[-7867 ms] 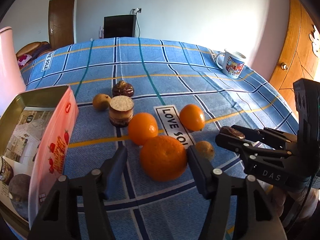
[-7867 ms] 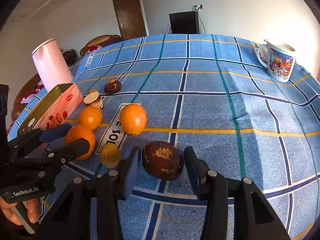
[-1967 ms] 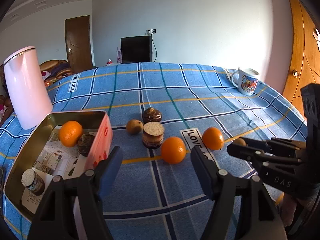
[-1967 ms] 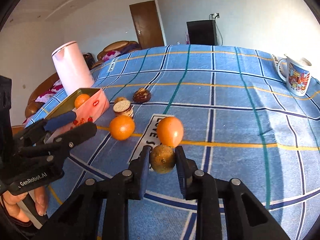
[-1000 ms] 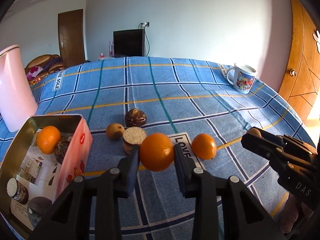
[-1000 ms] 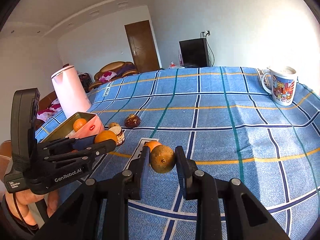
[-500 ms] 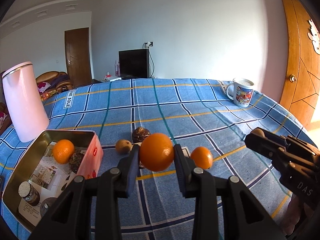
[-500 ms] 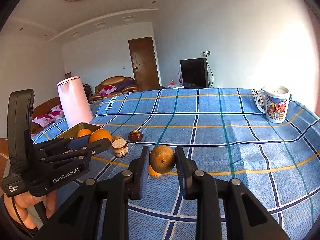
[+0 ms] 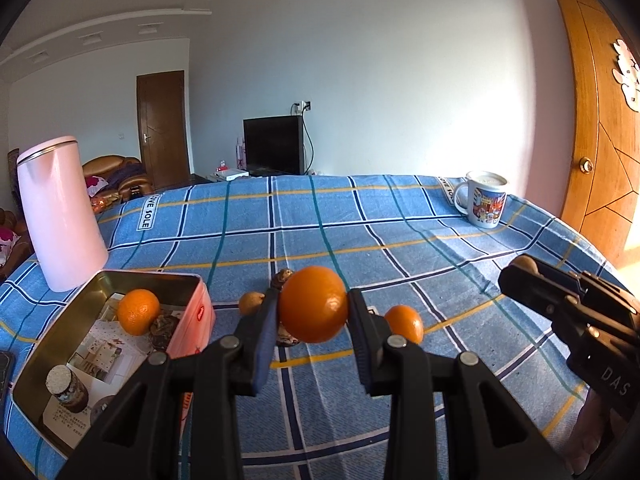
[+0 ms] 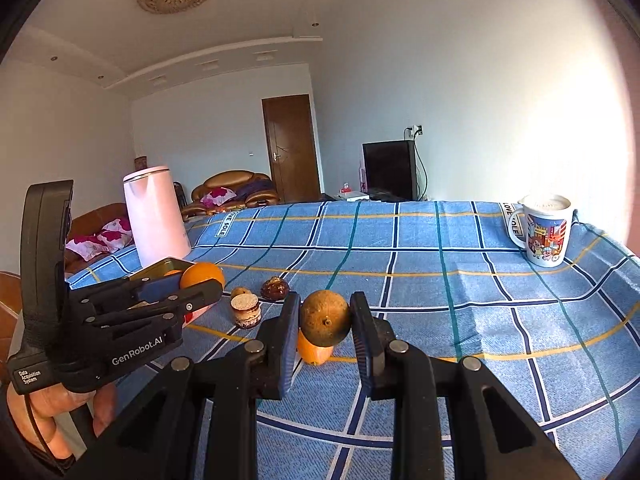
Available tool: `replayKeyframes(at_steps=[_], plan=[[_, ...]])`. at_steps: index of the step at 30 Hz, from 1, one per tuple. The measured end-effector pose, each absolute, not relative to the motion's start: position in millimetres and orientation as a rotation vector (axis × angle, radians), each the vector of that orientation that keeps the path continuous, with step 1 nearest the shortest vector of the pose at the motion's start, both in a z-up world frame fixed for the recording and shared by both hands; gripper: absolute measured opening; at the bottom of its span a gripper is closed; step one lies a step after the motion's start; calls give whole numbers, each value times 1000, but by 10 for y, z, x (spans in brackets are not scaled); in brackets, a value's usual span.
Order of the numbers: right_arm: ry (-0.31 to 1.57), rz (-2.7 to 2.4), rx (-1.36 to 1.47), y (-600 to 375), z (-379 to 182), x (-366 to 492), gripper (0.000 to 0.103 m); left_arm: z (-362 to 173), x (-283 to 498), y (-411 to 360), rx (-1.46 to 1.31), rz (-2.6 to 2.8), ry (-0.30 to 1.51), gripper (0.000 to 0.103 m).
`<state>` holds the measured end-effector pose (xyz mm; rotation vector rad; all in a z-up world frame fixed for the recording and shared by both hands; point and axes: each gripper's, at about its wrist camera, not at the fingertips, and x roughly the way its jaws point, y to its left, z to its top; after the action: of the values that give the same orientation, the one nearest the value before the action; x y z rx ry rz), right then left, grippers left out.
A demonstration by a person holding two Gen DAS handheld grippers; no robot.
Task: Organize fruits
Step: 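Carry the yellowish fruit and orange into the tin box and release both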
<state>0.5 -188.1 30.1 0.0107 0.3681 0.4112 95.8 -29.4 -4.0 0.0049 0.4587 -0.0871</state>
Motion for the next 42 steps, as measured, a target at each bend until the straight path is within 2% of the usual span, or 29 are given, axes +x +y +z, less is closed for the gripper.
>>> replayKeyframes(at_steps=[42], plan=[[168, 366, -67, -1737, 456, -315, 27, 131, 629, -282, 47, -39, 287, 35]])
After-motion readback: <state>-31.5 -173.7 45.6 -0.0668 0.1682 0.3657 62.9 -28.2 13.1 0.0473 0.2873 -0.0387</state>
